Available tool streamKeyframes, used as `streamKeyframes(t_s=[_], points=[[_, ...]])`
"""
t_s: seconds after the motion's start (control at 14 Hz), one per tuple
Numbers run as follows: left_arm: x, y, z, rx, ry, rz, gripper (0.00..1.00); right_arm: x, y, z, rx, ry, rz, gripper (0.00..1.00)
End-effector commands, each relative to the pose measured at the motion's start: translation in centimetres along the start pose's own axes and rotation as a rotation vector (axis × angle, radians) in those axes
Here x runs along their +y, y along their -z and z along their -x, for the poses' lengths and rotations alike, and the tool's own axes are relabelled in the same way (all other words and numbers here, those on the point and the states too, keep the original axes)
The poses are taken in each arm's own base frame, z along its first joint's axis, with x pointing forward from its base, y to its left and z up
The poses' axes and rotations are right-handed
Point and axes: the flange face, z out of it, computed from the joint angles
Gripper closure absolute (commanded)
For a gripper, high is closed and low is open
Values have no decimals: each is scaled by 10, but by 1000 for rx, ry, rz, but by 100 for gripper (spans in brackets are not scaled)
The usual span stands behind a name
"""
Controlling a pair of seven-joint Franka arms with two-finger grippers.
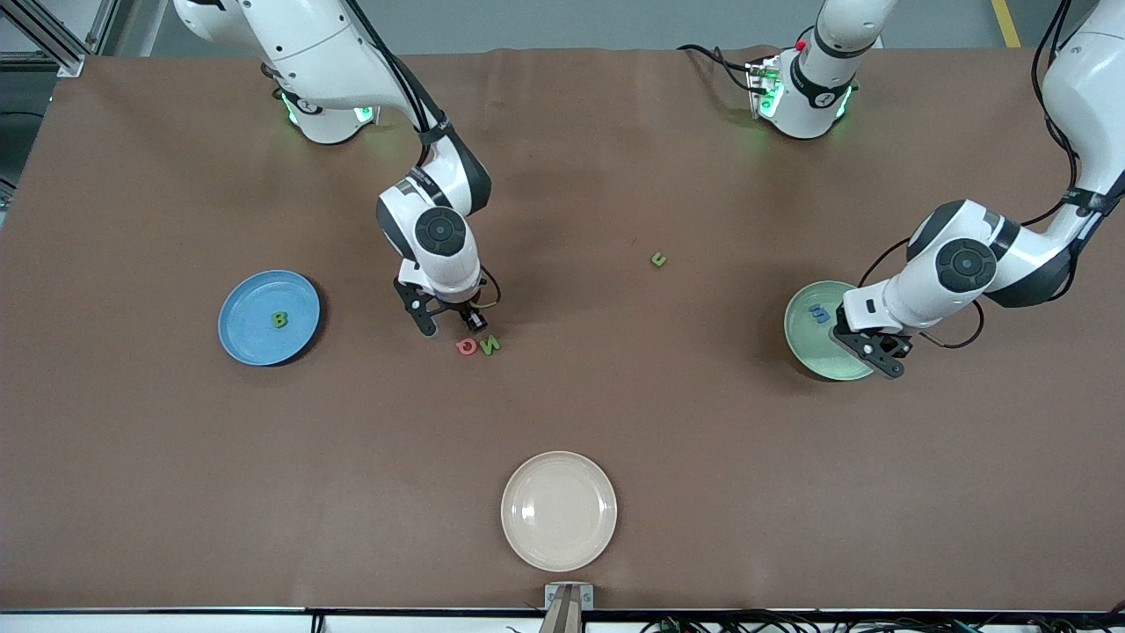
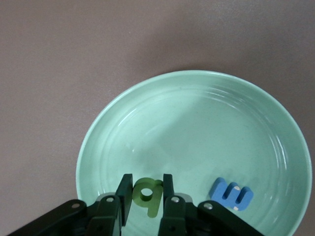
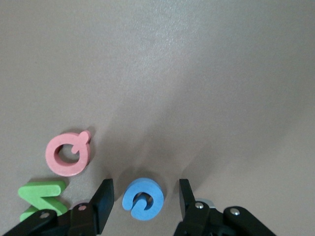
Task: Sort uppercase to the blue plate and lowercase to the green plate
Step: 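Drop the c on the blue plate while the left gripper reaches green n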
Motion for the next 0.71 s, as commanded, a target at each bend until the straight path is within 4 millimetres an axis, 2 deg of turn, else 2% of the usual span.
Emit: streamKeyframes(t_s=[0.0, 0.07, 0.14, 0.21, 0.29, 0.36, 0.5, 0.64], points=[[0, 1, -1, 10, -22, -19, 55, -2, -2, 11, 4, -8, 0, 42], [0, 1, -1, 8, -23, -19, 41, -2, -2, 11, 4, -8, 0, 47], [0, 1, -1, 6, -22, -22, 36, -2, -2, 11, 4, -7, 1, 54], [2, 2, -1, 5, -24, -22, 26, -2, -2, 11, 6, -4, 2, 65], [5, 3, -1, 4, -24, -24, 21, -2, -2, 11, 8, 0, 7, 81], [11, 6, -4, 8, -31, -22, 15, -1, -2, 9, 9, -2, 11, 89], [23, 16, -13, 17, -13, -24, 8, 1, 4, 7, 15, 8, 42, 92], [45, 28, -24, 34, 49, -20, 1, 5, 26, -6, 17, 37, 80, 96]])
